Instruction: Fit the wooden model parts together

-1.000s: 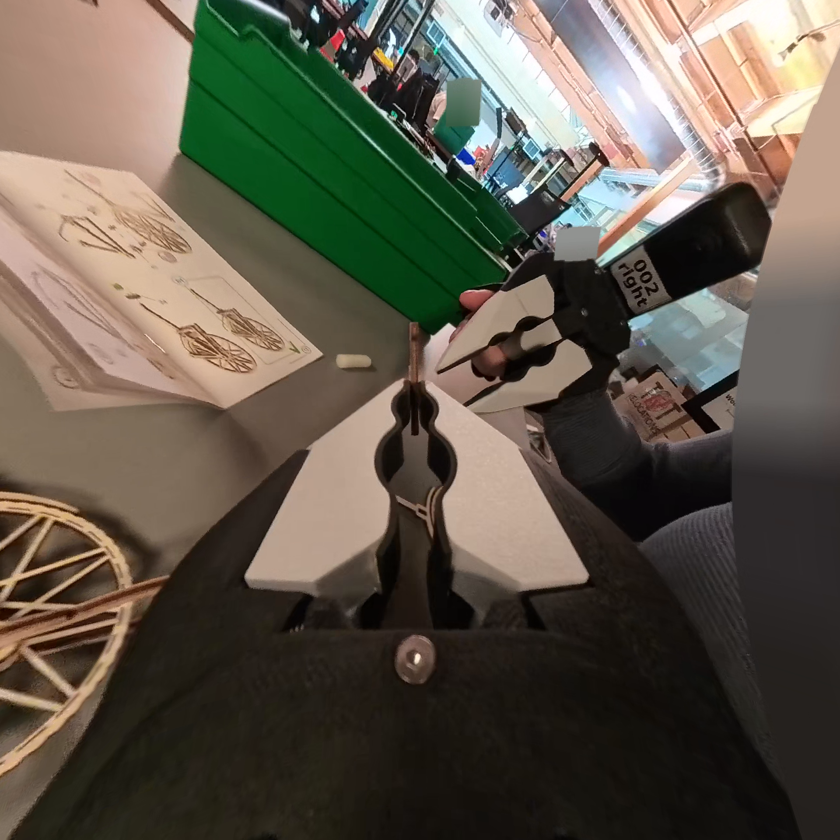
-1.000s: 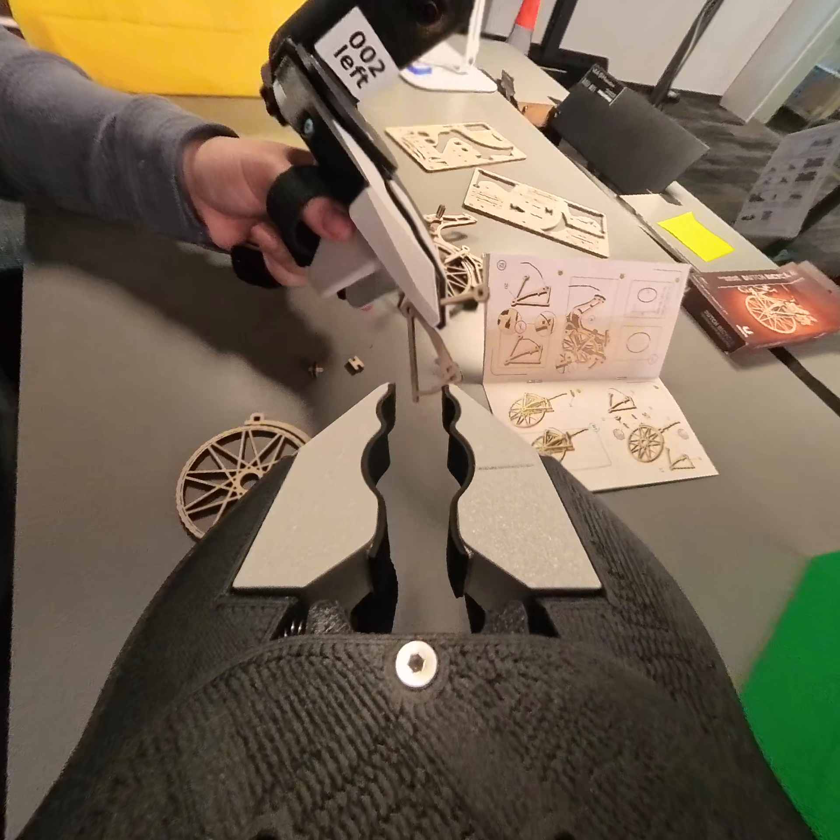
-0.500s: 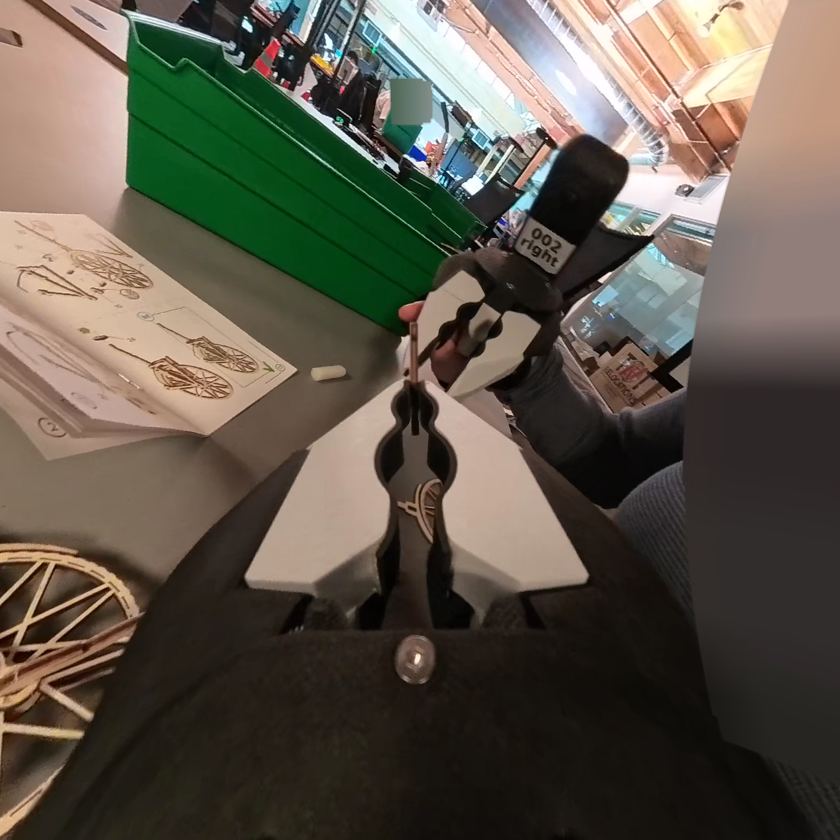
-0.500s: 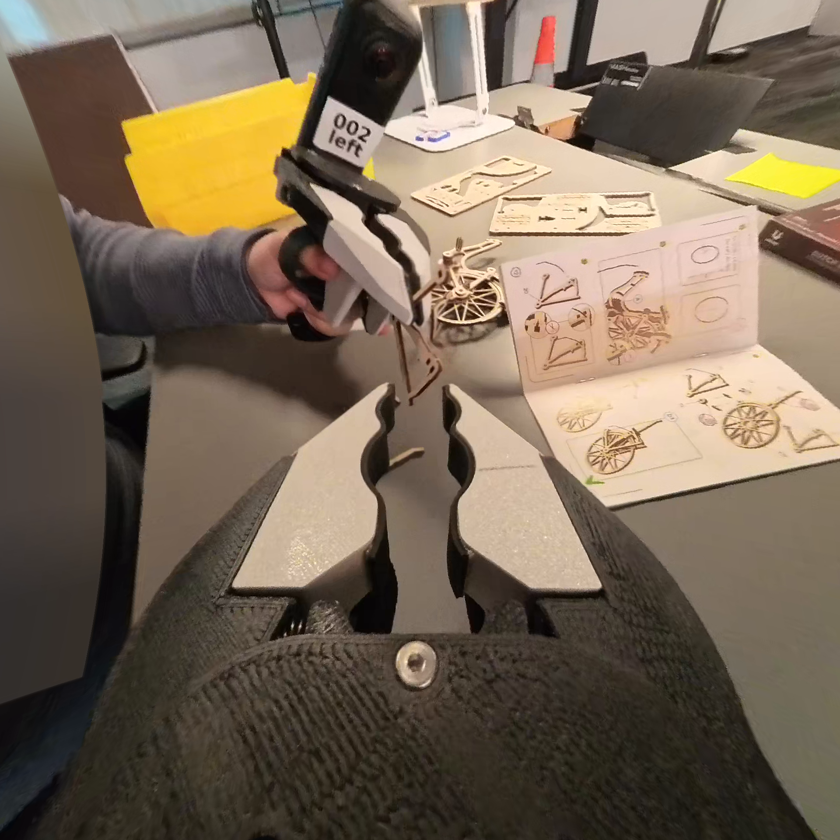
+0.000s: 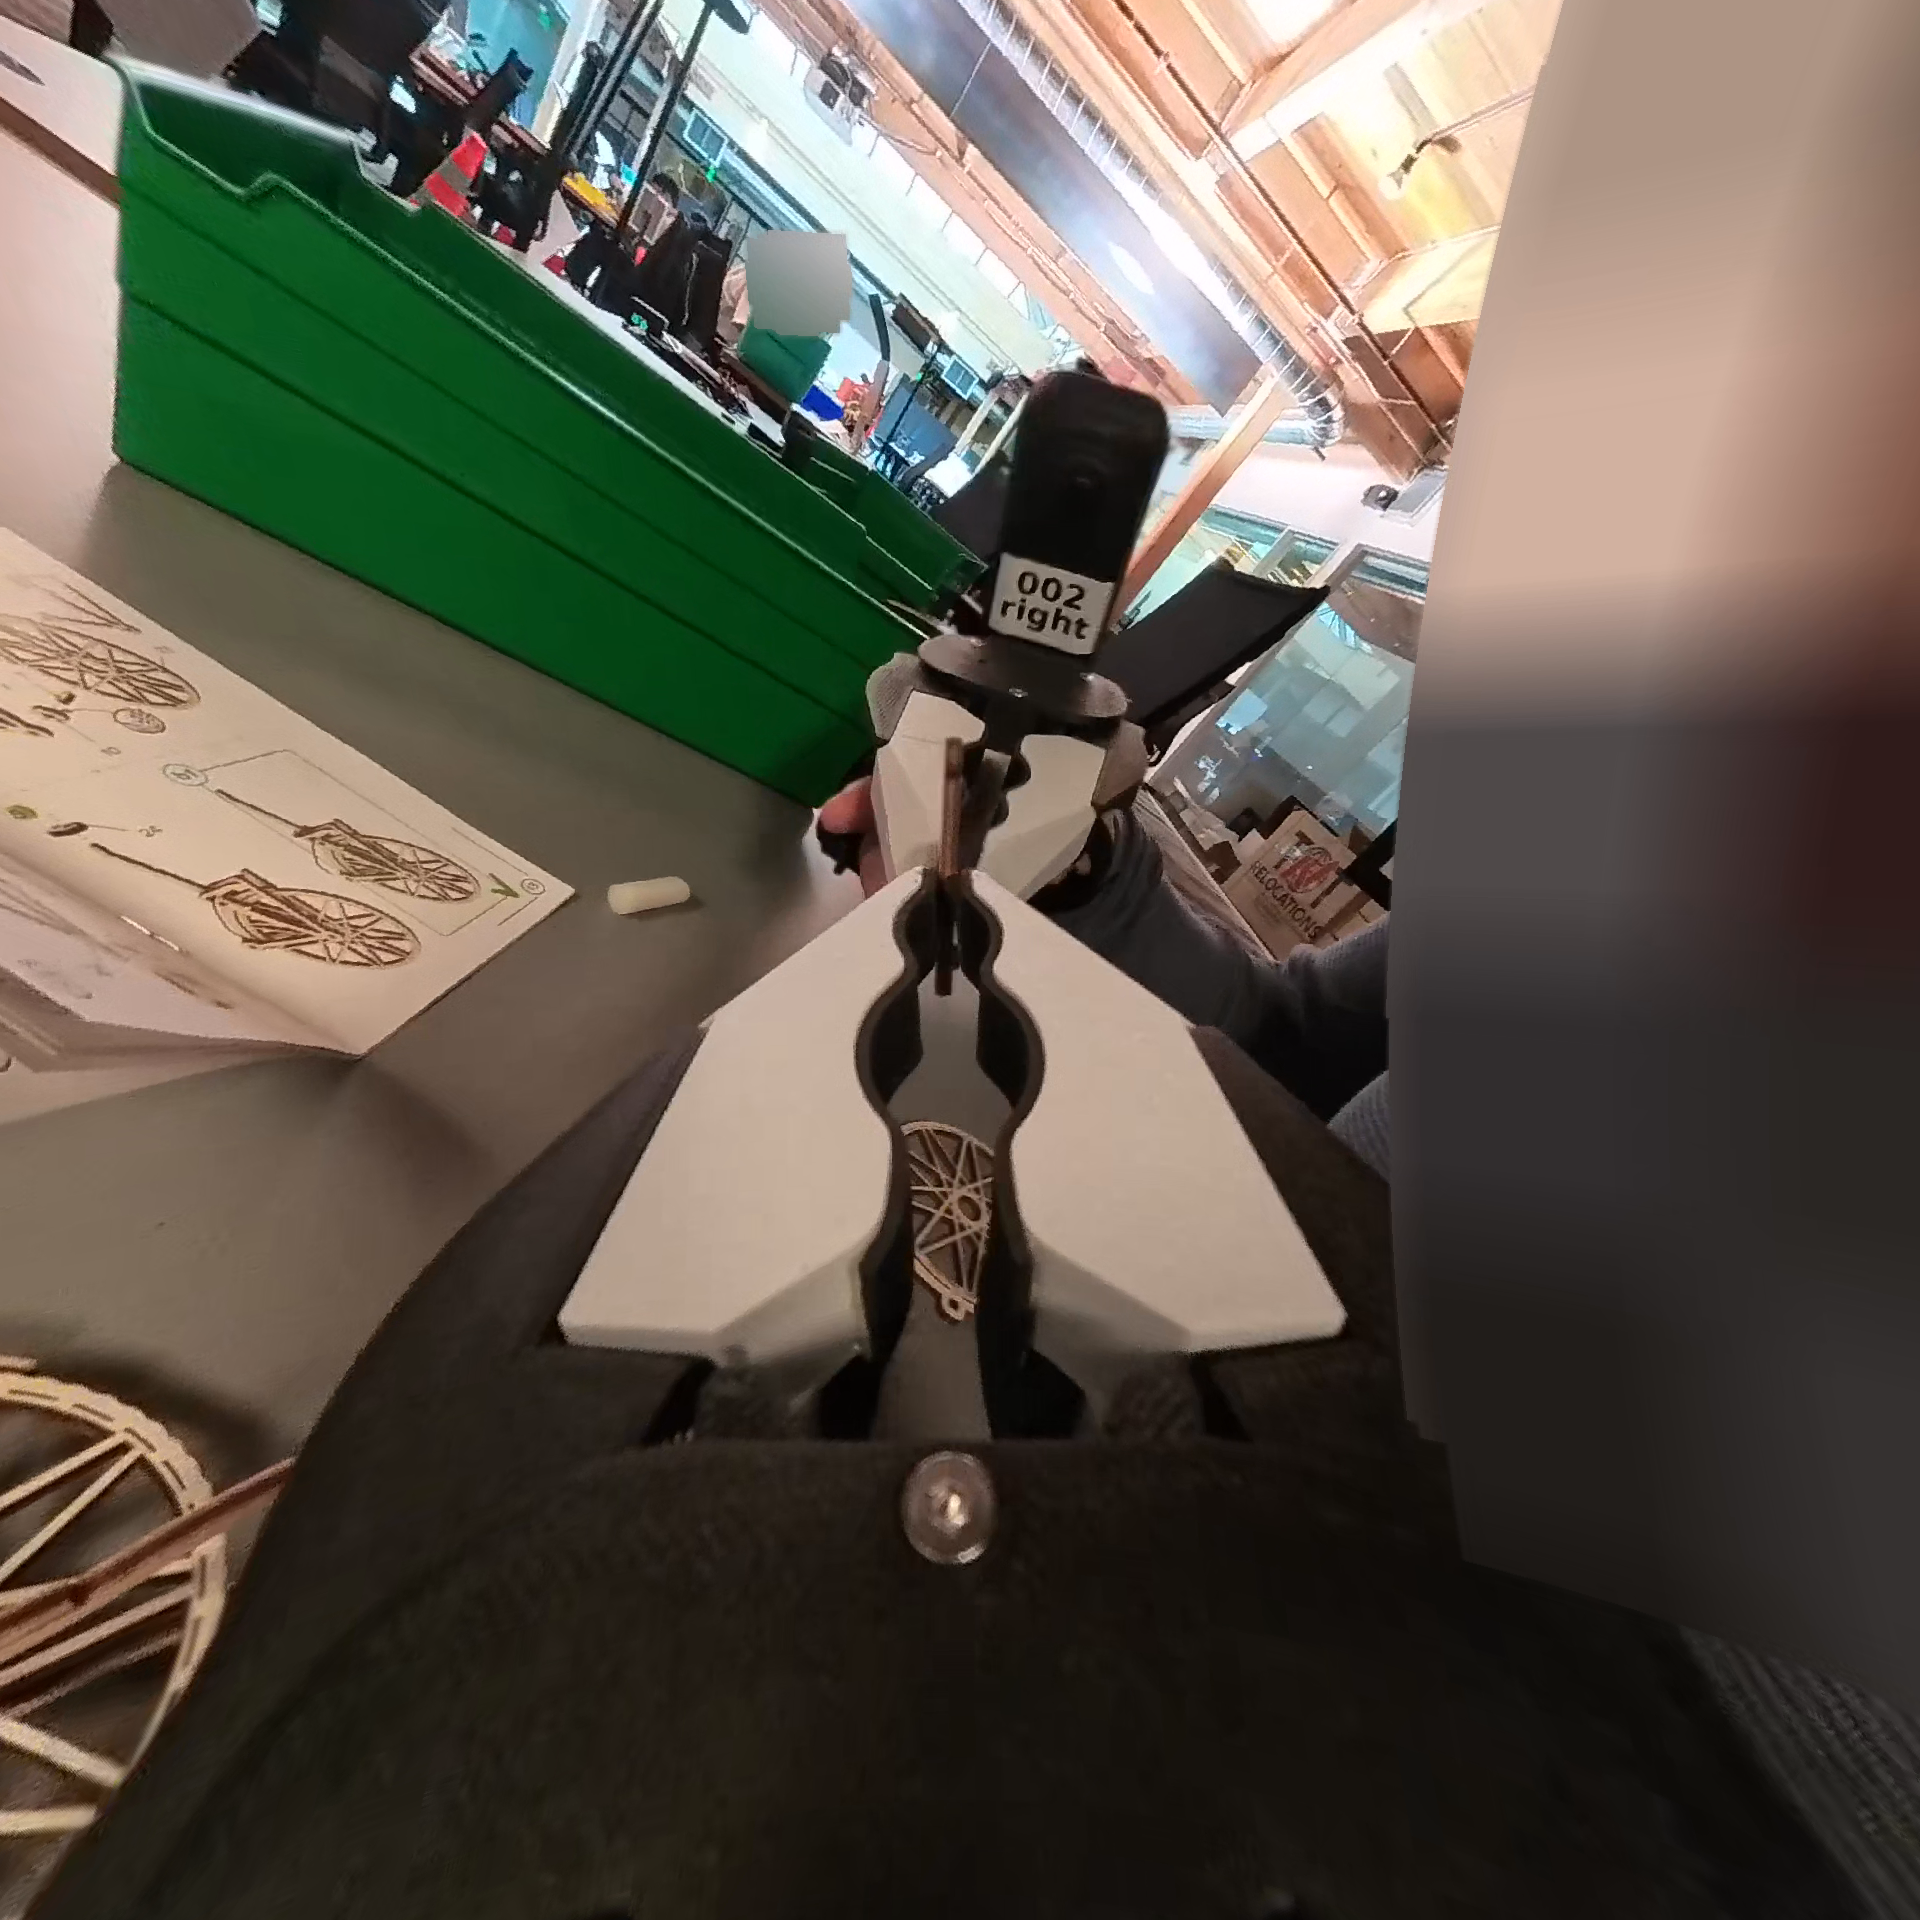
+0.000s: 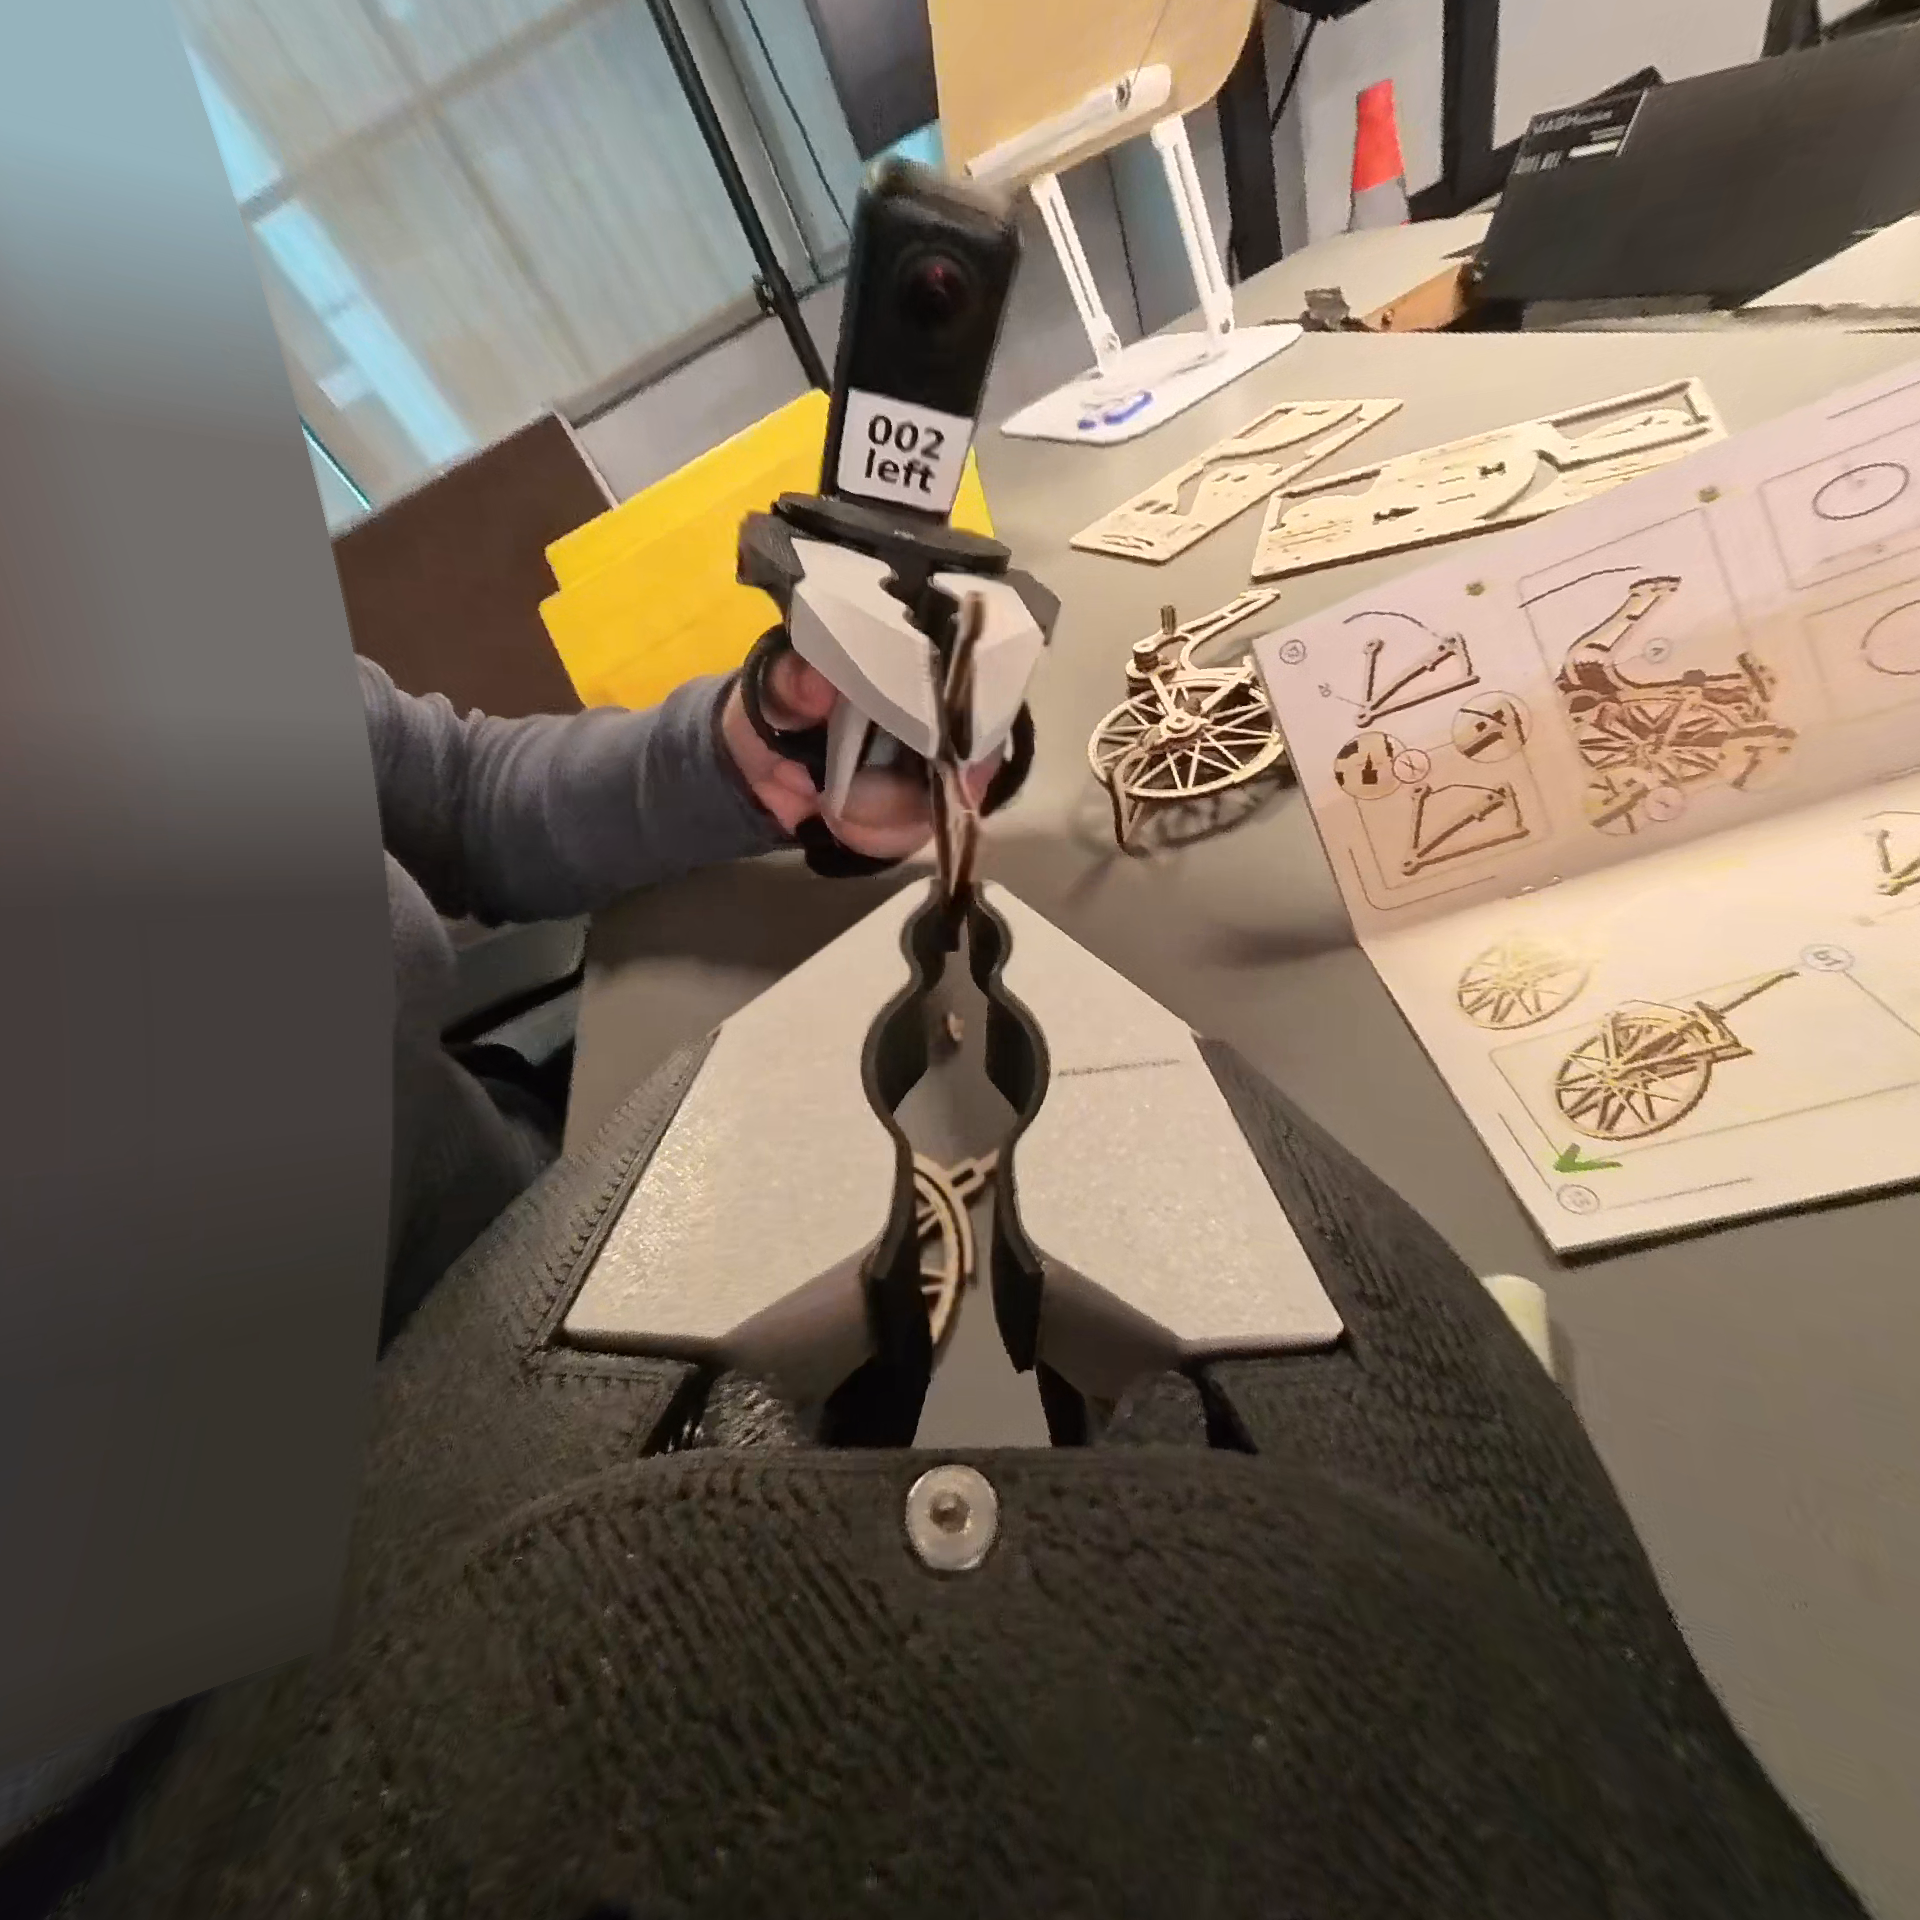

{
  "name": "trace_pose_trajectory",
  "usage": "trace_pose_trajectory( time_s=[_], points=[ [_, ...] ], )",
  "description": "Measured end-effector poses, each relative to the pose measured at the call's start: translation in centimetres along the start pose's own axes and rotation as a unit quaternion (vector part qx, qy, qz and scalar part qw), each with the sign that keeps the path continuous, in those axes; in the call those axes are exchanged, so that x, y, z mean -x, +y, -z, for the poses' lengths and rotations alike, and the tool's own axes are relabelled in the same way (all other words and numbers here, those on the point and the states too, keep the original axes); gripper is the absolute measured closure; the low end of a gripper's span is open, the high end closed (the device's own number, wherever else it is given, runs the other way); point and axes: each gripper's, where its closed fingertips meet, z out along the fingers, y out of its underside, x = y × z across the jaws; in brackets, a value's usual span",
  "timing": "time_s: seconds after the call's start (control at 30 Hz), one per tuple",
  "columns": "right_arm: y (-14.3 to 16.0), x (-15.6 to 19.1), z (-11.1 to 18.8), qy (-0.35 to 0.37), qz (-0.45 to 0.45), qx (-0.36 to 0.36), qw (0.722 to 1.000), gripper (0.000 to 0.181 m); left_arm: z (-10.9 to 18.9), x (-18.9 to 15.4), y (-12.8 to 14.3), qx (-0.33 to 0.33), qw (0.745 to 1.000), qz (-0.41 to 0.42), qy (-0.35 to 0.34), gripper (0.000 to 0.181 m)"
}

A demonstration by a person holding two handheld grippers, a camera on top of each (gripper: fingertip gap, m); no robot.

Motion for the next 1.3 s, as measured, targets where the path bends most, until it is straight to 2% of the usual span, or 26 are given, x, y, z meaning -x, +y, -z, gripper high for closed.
trace_pose_trajectory(
  time_s=[0.07, 0.13, 0.23, 0.33, 0.57, 0.9, 1.17, 1.3],
  points=[
    [-0.5, 0.1, 0.0, -0.009, -0.017, -0.016, 1.0, 0.181, 0.3, -0.1, -0.2, 0.003, 1.0, -0.003, 0.002, 0.178],
    [-1.0, 0.2, 0.0, -0.017, -0.031, -0.032, 0.999, 0.181, 0.6, 0.3, 0.1, 0.024, 0.999, -0.011, -0.018, 0.166],
    [-1.3, -0.1, -0.1, -0.018, -0.044, -0.039, 0.998, 0.181, 0.8, 0.8, 0.5, 0.046, 0.997, -0.036, -0.044, 0.169],
    [-1.5, -0.1, -0.3, -0.023, -0.053, -0.045, 0.997, 0.181, 1.1, 0.6, 0.0, 0.031, 0.998, -0.041, -0.044, 0.172],
    [-2.2, 0.3, -0.3, -0.042, -0.089, -0.056, 0.994, 0.181, 1.9, 0.1, -1.0, 0.002, 1.0, -0.01, -0.016, 0.159],
    [-2.5, 0.4, -0.8, -0.055, -0.123, -0.062, 0.989, 0.181, 1.8, -0.7, -0.9, -0.001, 1.0, 0.005, 0.01, 0.164],
    [-2.1, 0.4, -0.7, -0.044, -0.123, -0.05, 0.99, 0.181, 2.6, -0.4, -1.5, -0.011, 1.0, -0.008, -0.004, 0.164],
    [-1.7, 0.6, -0.9, -0.044, -0.119, -0.036, 0.991, 0.181, 2.3, -0.7, -1.0, 0.003, 1.0, -0.016, 0.005, 0.179]
  ],
)
